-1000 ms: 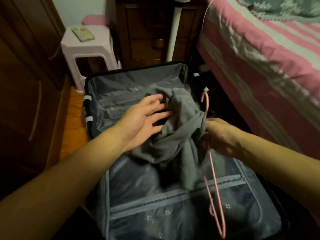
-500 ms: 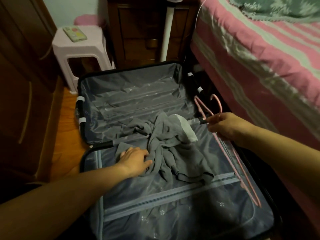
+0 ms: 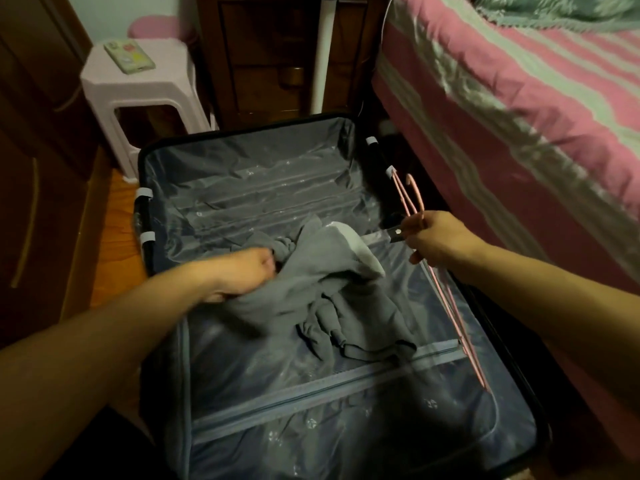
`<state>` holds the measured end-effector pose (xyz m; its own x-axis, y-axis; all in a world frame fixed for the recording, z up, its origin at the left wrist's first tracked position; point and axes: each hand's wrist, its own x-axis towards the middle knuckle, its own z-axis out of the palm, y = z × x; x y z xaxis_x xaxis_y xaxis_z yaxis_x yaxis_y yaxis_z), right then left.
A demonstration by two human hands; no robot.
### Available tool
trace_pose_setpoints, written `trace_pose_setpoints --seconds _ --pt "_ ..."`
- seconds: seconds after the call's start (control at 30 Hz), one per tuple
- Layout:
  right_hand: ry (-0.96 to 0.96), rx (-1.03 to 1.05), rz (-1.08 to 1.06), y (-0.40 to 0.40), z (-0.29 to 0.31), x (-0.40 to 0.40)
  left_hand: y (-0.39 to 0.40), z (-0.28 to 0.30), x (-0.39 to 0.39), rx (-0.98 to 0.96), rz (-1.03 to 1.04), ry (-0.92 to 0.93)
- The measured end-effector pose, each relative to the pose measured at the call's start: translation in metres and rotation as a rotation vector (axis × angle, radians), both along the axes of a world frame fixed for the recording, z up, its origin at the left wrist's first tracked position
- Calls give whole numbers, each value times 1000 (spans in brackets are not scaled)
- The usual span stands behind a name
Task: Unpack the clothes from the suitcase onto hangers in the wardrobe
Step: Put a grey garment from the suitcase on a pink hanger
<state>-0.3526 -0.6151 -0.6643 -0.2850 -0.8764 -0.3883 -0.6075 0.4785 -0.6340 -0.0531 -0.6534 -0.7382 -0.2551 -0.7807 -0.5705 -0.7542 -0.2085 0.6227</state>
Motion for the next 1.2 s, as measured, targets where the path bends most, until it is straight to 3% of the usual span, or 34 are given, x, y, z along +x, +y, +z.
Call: trace_pose_setpoints --seconds 0.07,0.1,0.17,0.2,0.27,0.3,0.37,0.5,0.57,0.67,0.77,0.83,1.03,1.13,1.2 --pt "13 59 19 2 -4 -3 2 14 22 107 -454 -658" --pt "13 83 21 3 -7 -4 3 11 35 195 -607 -889" --pt "15 107 15 4 -10 -6 10 1 40 210 -624 -1036" --pt "20 108 11 4 -10 -8 11 -6 35 41 -576 -1030" --pt "27 104 6 5 -9 -11 11 -18 11 -473 -476 -878" --pt "27 102 6 5 -8 -12 15 -23 -4 -654 -449 -709" --pt "21 93 9 5 -6 -13 24 -34 -26 -735 -508 -462" --pt "-9 88 36 10 -5 -7 25 -57 -37 -625 -679 -584" --pt "-35 85 46 13 -5 -6 11 -58 -42 -675 -603 -487" --pt "-72 85 51 16 -4 -9 -15 -22 -56 -597 -80 -87" --pt "-83 45 62 12 -1 -14 -33 38 -55 -283 454 454" --pt "-106 0 69 7 2 -12 -28 76 -43 -53 615 756" --pt "-223 -84 253 -7 -2 36 5 131 -6 122 402 1047" --pt "-145 -129 332 -9 -20 67 14 143 15 103 263 1140" --pt "-65 -182 253 -15 -30 76 17 147 31 105 242 1160"
